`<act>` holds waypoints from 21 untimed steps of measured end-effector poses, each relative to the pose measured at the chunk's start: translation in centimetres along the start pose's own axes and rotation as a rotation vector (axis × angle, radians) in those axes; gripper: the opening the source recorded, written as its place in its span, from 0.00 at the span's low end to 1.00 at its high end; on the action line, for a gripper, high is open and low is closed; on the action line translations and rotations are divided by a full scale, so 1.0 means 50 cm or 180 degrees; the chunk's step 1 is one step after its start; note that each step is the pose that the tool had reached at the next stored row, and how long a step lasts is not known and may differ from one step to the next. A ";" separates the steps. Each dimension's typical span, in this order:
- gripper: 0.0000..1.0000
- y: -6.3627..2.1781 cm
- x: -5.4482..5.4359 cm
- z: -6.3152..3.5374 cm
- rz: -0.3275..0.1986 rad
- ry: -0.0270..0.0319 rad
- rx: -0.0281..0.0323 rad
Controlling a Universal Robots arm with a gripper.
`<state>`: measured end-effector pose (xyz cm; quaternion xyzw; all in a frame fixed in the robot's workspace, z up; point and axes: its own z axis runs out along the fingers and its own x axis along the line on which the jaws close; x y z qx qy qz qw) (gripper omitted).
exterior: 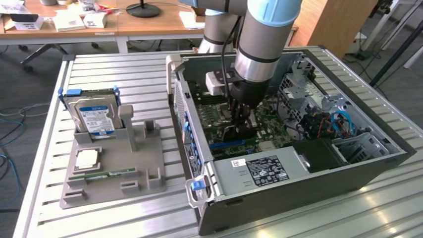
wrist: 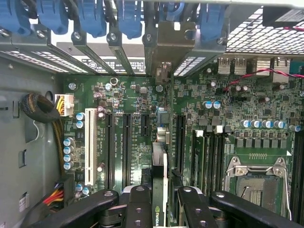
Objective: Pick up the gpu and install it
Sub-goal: 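Insert the gpu into the slot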
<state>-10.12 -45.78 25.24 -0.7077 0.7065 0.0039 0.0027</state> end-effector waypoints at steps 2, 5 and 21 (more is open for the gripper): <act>0.26 0.000 0.000 0.000 0.0000 0.0001 0.0000; 0.26 0.000 0.000 0.000 0.0000 0.0000 0.0000; 0.26 0.002 0.000 0.006 0.0000 0.0000 0.0000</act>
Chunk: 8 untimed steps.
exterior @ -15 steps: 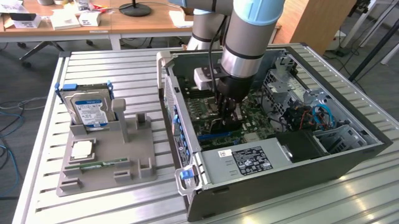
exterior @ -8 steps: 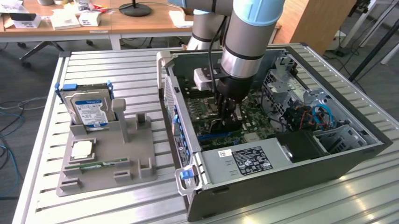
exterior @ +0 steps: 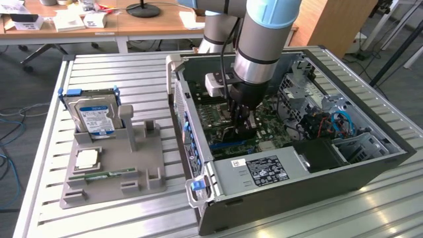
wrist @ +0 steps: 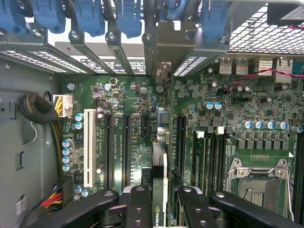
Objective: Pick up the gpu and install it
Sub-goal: 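Insert the gpu into the slot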
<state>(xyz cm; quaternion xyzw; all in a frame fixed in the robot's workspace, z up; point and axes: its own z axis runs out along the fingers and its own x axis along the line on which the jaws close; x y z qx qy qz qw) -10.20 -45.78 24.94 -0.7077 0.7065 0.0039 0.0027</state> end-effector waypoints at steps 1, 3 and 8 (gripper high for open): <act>0.26 0.000 0.000 0.000 0.0000 0.0000 0.0000; 0.26 0.000 0.000 0.000 0.0000 0.0000 0.0000; 0.26 0.000 0.000 0.000 0.0000 0.0000 0.0000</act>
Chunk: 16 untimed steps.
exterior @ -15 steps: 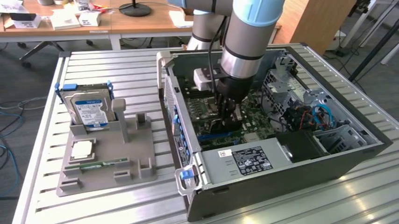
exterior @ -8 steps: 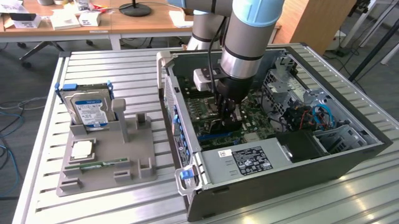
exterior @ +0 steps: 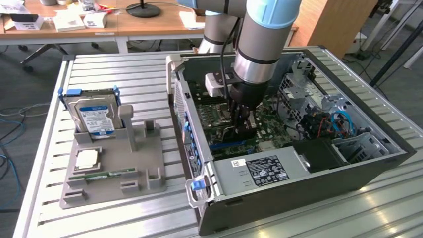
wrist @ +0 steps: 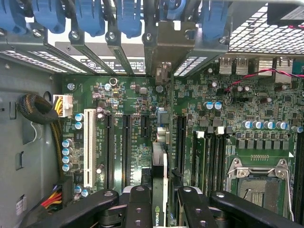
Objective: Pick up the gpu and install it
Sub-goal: 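Insert the gpu into the slot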
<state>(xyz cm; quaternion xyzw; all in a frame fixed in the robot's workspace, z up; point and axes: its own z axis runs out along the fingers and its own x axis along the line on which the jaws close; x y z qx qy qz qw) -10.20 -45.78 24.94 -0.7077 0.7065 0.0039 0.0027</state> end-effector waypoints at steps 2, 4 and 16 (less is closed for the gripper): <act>0.26 0.000 0.000 0.000 0.0000 0.0000 0.0000; 0.26 0.001 0.000 0.000 0.0000 0.0000 0.0000; 0.26 0.002 0.000 0.000 -0.0001 0.0000 0.0000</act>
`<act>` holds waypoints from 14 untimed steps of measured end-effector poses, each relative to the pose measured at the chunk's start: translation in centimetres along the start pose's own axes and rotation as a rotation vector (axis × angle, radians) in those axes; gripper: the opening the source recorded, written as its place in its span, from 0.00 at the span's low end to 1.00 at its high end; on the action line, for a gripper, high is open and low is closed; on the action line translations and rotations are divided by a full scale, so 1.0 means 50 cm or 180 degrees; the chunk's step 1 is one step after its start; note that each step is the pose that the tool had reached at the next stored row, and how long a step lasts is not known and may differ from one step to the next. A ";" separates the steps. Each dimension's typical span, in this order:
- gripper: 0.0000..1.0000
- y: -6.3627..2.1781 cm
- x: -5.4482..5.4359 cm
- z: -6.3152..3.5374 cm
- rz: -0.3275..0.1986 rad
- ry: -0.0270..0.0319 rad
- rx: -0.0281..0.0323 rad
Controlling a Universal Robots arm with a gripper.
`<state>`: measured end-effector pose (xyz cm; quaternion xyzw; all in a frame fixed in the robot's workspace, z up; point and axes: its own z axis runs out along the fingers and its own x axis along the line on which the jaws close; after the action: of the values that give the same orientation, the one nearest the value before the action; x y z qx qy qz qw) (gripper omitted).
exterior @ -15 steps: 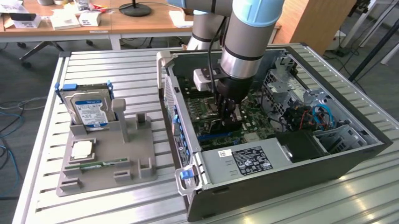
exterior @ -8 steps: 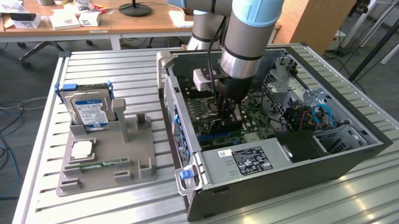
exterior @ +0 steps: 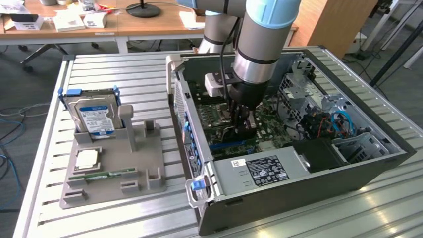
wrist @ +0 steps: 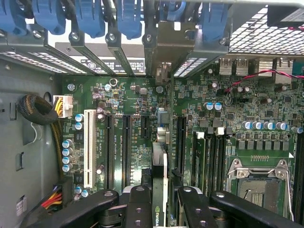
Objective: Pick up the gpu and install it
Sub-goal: 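Insert the gpu into the slot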
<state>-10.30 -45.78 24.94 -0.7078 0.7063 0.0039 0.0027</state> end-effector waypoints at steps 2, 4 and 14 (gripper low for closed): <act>0.26 0.000 0.000 0.000 0.0000 0.0000 0.0000; 0.26 0.000 0.000 0.000 0.0000 0.0000 0.0000; 0.27 0.000 0.000 0.000 0.0000 0.0000 0.0000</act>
<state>-10.30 -45.78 24.94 -0.7078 0.7064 0.0039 0.0026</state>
